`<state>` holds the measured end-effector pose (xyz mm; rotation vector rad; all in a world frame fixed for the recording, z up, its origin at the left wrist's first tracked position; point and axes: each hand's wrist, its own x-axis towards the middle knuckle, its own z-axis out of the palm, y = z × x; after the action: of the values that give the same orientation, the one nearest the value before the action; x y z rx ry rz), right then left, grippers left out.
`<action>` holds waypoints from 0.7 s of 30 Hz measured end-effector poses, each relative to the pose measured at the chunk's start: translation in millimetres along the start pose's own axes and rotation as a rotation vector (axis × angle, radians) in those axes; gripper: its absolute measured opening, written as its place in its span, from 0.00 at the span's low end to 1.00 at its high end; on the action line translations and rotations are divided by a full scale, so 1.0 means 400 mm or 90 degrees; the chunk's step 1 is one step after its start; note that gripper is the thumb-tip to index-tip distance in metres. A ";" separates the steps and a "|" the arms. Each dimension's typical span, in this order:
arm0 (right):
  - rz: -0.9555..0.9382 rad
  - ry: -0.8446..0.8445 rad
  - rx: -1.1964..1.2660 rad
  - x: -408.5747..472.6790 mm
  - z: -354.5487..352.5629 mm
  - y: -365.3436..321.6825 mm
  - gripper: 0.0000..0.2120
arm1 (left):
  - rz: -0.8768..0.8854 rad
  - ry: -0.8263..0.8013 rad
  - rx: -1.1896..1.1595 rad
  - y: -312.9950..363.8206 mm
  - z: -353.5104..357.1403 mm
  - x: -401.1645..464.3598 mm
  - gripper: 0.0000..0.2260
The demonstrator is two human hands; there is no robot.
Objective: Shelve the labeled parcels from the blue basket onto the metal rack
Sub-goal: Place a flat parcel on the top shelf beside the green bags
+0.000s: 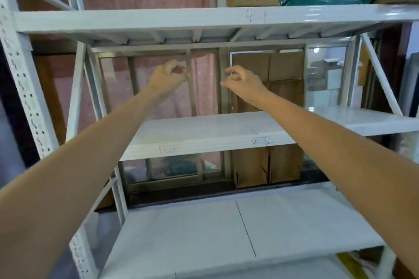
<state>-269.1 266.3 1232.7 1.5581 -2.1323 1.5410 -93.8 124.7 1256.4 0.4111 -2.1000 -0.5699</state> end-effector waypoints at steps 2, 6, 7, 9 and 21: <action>0.030 -0.016 -0.005 -0.047 0.080 -0.014 0.24 | -0.024 -0.021 -0.001 -0.059 -0.043 -0.059 0.15; 0.086 -0.033 -0.020 -0.130 0.222 -0.034 0.27 | -0.093 -0.086 -0.027 -0.175 -0.078 -0.160 0.15; 0.098 -0.047 -0.024 -0.152 0.257 -0.031 0.29 | -0.109 -0.091 -0.027 -0.204 -0.078 -0.185 0.15; 0.117 -0.072 -0.023 -0.193 0.326 -0.014 0.28 | -0.135 -0.095 -0.026 -0.263 -0.071 -0.233 0.15; 0.229 -0.209 -0.048 -0.507 0.617 0.309 0.16 | -0.341 -0.191 -0.044 -0.614 0.134 -0.600 0.10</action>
<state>-153.0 214.5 914.6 1.5590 -2.7434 1.3405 11.0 48.5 933.8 0.9081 -2.2448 -1.0661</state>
